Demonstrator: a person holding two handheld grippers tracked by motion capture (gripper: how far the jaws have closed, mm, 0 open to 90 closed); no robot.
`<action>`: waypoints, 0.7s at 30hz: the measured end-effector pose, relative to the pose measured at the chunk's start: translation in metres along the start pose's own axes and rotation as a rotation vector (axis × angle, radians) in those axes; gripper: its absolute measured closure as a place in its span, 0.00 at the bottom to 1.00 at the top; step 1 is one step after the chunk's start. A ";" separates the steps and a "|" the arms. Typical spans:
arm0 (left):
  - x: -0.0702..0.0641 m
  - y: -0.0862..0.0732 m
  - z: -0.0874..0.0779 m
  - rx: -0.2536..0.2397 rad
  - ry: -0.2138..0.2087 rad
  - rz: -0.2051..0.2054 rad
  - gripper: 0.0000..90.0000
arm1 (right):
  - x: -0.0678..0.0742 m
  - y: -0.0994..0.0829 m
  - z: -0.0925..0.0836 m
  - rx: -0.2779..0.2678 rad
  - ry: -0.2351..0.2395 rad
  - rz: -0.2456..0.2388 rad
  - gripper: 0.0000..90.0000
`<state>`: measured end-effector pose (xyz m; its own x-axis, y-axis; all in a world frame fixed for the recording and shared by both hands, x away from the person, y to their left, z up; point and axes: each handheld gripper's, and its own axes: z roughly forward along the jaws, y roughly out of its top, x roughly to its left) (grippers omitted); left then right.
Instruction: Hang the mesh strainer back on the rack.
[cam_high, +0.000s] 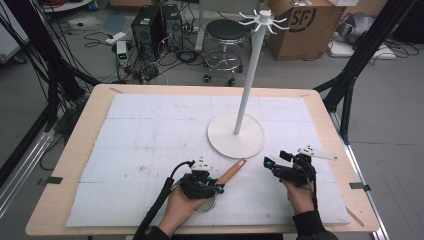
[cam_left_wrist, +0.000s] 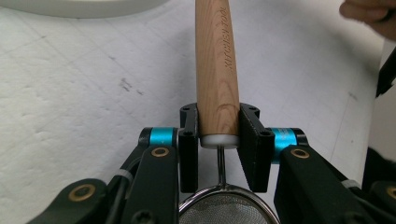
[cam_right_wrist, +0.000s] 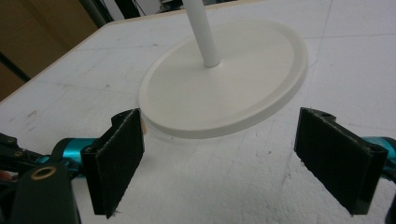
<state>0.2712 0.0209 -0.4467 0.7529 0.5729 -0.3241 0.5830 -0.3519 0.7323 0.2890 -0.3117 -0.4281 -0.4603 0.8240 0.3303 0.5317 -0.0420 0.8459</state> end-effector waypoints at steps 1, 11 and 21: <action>0.001 -0.001 -0.001 -0.010 0.005 -0.015 0.79 | 0.000 0.000 0.000 0.003 0.000 0.001 0.16; 0.008 -0.002 -0.008 -0.089 -0.035 -0.047 0.80 | 0.000 0.000 0.000 0.004 0.001 0.002 0.16; 0.019 -0.002 -0.018 -0.210 -0.089 -0.101 0.79 | -0.001 0.000 0.000 0.007 -0.004 0.007 0.16</action>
<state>0.2782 0.0459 -0.4437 0.7231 0.5270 -0.4465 0.5876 -0.1295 0.7987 0.2891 -0.3127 -0.4285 -0.4539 0.8260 0.3343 0.5397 -0.0436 0.8407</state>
